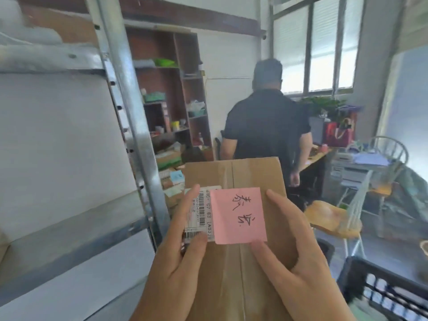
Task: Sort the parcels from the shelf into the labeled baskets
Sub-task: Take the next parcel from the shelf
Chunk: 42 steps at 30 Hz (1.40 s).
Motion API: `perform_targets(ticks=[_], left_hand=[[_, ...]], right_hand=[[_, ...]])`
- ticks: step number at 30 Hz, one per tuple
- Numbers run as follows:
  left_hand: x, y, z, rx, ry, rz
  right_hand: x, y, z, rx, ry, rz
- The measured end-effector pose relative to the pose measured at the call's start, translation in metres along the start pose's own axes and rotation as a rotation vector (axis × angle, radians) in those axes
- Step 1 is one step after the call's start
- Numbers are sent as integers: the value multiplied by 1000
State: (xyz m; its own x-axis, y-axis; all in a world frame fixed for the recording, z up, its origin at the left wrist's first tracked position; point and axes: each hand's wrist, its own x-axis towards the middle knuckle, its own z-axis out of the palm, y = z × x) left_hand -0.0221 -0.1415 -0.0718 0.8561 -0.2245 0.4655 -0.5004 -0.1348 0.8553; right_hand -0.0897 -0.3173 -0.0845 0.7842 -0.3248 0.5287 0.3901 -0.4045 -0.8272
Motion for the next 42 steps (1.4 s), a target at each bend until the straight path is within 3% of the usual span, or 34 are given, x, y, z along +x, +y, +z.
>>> perform_targets(ticks=[6, 10, 15, 22, 31, 34, 37, 40, 42], left_hand=[[2, -12, 64, 83, -175, 33], [8, -34, 102, 68, -382, 86], [-1, -69, 153, 16, -618, 121], [-44, -86, 216, -120, -904, 118], [-70, -103, 267, -274, -1126, -13], [-53, -120, 281, -102, -1142, 95], [-22, -163, 306, 317, -927, 326], [-1, -197, 324, 735, -939, 277], [3, -206, 329, 816, -974, 242]], right_hand=[[-25, 41, -43, -171, 95, 117], [-45, 62, -62, -329, 233, 226], [-84, 75, -73, -575, 382, 497], [-128, 79, -77, -830, 399, 955], [-146, 128, -97, -915, 540, 1073], [-148, 160, -118, -953, 561, 1089], [-147, 196, -142, -1012, 522, 1126], [-145, 233, -162, -1066, 439, 1202], [-144, 255, -168, -1111, 390, 1226]])
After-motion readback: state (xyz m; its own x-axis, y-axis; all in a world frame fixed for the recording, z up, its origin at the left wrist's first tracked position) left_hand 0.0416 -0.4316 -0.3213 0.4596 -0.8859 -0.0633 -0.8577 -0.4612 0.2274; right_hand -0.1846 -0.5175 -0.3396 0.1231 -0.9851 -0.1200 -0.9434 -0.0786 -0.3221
